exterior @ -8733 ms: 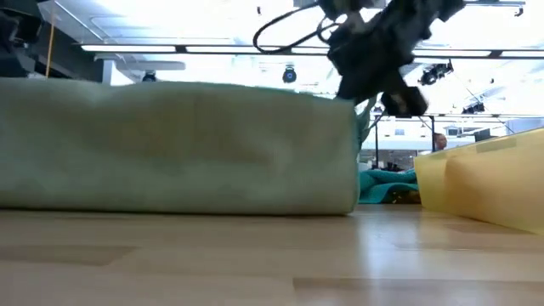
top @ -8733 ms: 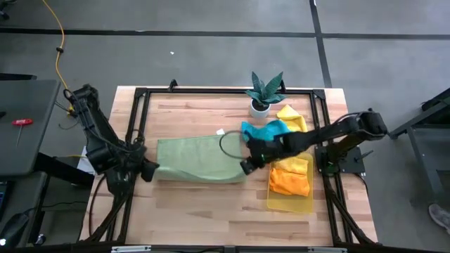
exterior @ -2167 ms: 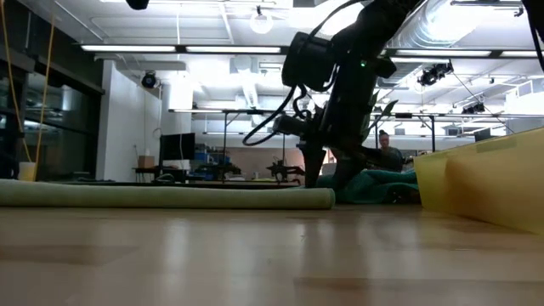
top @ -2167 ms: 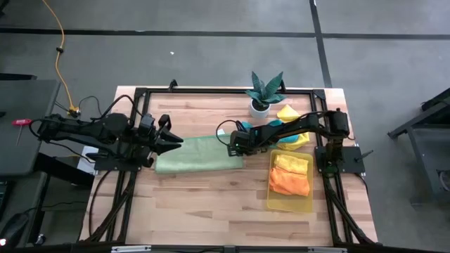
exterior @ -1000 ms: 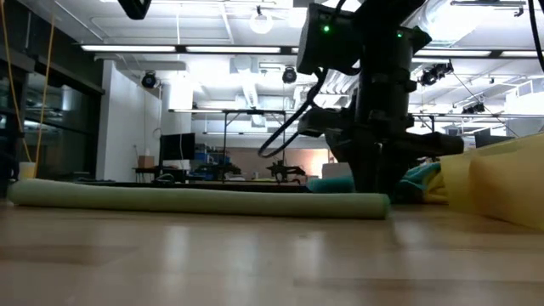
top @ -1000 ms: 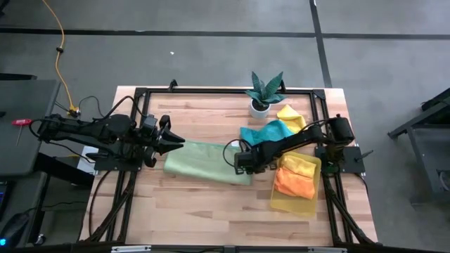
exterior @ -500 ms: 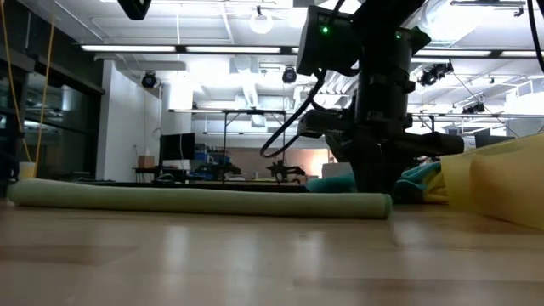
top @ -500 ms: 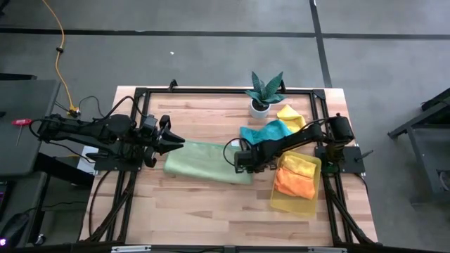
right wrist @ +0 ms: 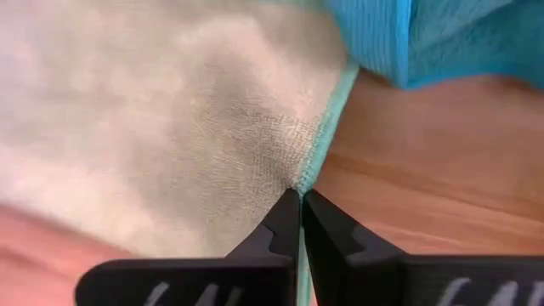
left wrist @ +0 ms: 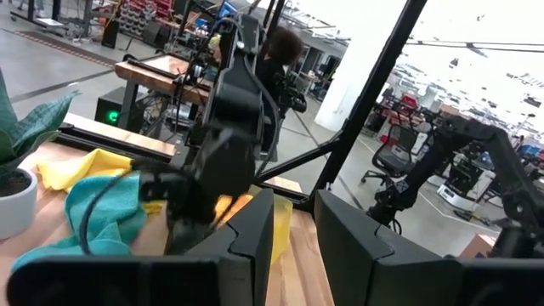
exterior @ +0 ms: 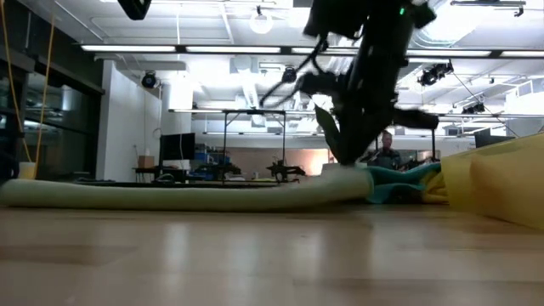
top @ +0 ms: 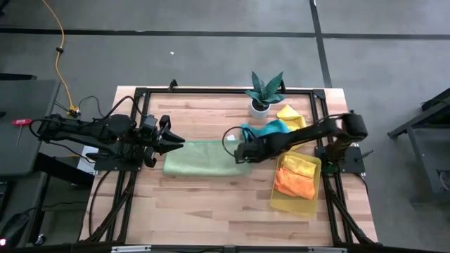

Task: Fold microfiber towels
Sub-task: Fold the light green microfiber cloth

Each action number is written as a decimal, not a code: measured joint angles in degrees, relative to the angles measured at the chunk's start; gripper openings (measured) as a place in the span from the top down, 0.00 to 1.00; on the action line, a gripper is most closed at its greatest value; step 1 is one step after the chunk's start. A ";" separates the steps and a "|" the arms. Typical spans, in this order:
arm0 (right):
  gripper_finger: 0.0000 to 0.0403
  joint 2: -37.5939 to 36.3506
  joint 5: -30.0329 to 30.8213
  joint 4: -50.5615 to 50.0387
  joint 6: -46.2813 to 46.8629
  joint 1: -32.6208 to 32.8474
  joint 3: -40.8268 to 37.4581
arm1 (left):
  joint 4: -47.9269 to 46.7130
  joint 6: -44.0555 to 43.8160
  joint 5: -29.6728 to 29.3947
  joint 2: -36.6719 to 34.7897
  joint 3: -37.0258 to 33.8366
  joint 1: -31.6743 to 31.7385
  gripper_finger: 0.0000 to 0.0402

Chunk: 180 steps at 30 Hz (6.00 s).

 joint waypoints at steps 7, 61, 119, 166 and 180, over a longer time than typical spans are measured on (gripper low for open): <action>1.00 -7.30 -0.91 -3.93 -5.57 -0.46 0.04 | 0.39 0.00 0.00 0.00 0.02 0.00 0.81; 1.00 -3.42 -5.16 32.84 -9.96 -0.04 0.26 | -41.32 -1.28 -7.85 28.02 -5.10 -2.99 1.00; 1.00 26.41 -4.82 37.00 -19.30 -3.04 30.39 | -37.71 -13.49 -6.34 9.50 5.33 -15.55 1.00; 0.76 41.29 -12.62 37.84 -12.78 -3.93 47.89 | -34.53 -9.38 -1.51 7.58 12.48 -20.37 1.00; 0.54 31.24 -15.09 9.16 -45.20 -9.91 47.87 | -35.05 -10.39 -5.28 1.99 12.50 -20.37 1.00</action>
